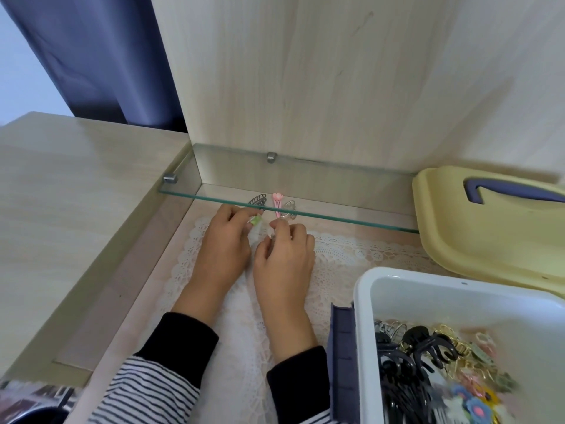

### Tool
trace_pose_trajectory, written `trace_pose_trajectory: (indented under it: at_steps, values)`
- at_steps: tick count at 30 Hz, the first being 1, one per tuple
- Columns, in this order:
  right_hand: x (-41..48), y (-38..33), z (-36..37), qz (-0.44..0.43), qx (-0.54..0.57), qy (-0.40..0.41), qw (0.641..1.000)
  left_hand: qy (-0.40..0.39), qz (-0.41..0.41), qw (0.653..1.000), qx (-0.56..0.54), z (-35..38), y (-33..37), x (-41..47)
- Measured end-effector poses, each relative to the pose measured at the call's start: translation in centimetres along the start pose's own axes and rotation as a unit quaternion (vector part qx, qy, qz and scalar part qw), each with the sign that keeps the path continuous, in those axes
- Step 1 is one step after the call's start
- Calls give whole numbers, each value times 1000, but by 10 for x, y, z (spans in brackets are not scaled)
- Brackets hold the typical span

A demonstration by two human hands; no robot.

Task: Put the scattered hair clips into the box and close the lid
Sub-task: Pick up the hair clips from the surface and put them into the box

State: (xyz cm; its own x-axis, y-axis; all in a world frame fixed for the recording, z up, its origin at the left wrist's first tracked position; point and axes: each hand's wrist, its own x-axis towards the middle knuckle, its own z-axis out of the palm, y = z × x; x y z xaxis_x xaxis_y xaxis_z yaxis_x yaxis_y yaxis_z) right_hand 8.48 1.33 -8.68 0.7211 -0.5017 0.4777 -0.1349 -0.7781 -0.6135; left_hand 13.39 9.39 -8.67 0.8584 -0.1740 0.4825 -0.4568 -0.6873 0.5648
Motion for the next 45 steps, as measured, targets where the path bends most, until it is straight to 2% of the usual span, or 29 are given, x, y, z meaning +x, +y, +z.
trace_pose_trajectory:
  at_steps: [2,6,9,15,17,19,22,24,26,32,35,38,45]
  values:
    - [-3,-4,-4,-5,28,-8,1000,9,-8,1000,-3,-1,3,1]
    - [-13,-18,-17,-12,54,-37,998,-36,1,999,10,-12,8,0]
    - [-25,-33,-31,-26,55,-48,997,-37,8,999,7,-28,16,-4]
    - [-40,-60,-81,-57,53,-152,985,-98,-39,991,-84,-61,32,-28]
    - [-43,-63,-101,-71,37,-159,984,-116,-48,987,-104,-72,43,-35]
    - [-44,-61,-120,-96,21,-127,987,-114,-62,985,-110,-79,55,-38]
    - [-33,-53,-155,-131,36,-108,985,-109,-65,984,-123,-91,77,-38]
    - [-16,-41,-184,-137,47,-154,977,-106,-48,983,-141,-100,96,-37]
    - [5,-26,-215,-140,46,-162,976,-101,-31,982,-154,-106,118,-35]
    - [59,31,-293,-108,21,-239,965,-111,-33,964,-239,-100,184,-34]
    - [72,61,-311,-112,-40,-309,944,-195,-46,943,-264,-82,209,-43]
    - [73,81,-313,-127,-120,-385,906,-281,-37,929,-238,-63,222,-53]
    - [58,106,-285,-169,-316,-456,815,-440,-41,883,-161,-23,237,-64]
